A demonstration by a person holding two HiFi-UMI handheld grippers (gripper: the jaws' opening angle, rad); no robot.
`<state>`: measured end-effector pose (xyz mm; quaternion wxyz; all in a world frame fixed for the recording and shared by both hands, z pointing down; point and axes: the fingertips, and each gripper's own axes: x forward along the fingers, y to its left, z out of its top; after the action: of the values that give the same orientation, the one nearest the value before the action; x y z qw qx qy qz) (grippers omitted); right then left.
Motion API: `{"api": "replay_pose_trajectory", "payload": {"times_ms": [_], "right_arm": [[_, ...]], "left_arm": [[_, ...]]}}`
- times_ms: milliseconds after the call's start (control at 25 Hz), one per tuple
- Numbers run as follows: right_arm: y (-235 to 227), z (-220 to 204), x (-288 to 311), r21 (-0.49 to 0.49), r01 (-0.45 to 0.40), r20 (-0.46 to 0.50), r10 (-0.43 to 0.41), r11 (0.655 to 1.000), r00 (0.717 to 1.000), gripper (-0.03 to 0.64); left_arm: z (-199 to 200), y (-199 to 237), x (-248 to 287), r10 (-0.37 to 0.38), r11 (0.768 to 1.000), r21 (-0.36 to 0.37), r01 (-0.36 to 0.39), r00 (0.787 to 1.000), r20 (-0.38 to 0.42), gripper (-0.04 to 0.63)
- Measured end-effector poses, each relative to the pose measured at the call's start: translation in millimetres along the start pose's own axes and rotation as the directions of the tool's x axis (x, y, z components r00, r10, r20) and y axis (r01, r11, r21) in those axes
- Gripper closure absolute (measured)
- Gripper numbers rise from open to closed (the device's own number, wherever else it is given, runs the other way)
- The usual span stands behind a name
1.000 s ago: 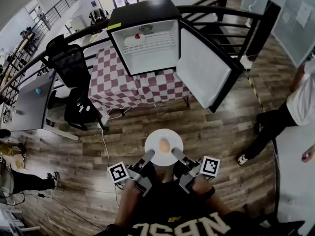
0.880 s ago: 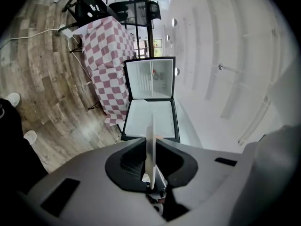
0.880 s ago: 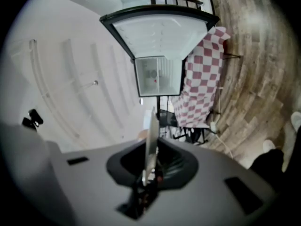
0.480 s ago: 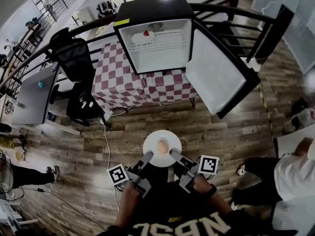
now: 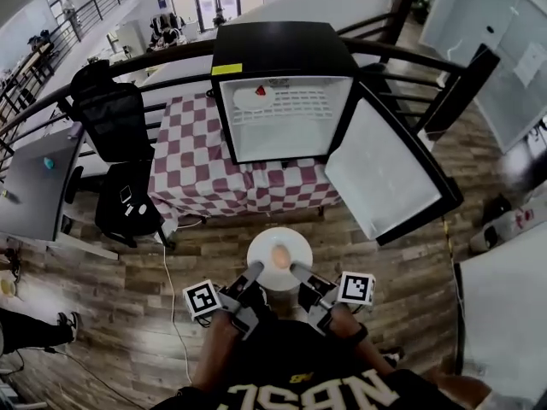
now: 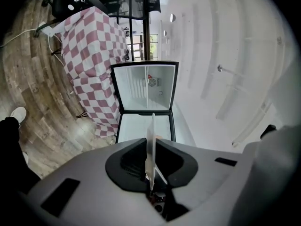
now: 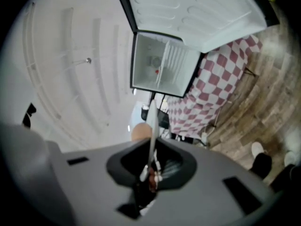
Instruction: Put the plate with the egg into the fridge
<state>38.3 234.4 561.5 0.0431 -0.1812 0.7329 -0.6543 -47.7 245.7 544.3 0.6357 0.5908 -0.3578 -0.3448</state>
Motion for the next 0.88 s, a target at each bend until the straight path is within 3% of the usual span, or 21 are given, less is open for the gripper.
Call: {"api": "replay_pose_trajectory", "payload": {"times_ms": [200, 600, 720, 880], "right_arm": [[1, 9, 43, 0.04, 0.036, 0.021, -0.037, 0.999, 0.999, 0.577], [-7, 35, 80, 0.022, 0.086, 0.037, -0.087, 0.996, 0.995, 0.577], [-13, 55, 93, 0.019, 0.093, 0.022, -0.094, 0.995, 0.995, 0.578], [-6, 90, 106, -0.013, 0.085, 0.001, -0.085, 0.996, 0.996, 0.578]], "left_arm": [[43, 3, -2, 0.005, 0.999, -0.033, -0.004, 1.0, 0.019, 0.546], [79, 17, 15, 0.012, 0.996, -0.083, -0.013, 1.0, -0.012, 0.546], [96, 24, 30, 0.022, 0.994, -0.107, -0.022, 1.0, -0.002, 0.546], [115, 17, 60, 0.016, 0.997, -0.077, -0.012, 0.999, 0.043, 0.549]]}}
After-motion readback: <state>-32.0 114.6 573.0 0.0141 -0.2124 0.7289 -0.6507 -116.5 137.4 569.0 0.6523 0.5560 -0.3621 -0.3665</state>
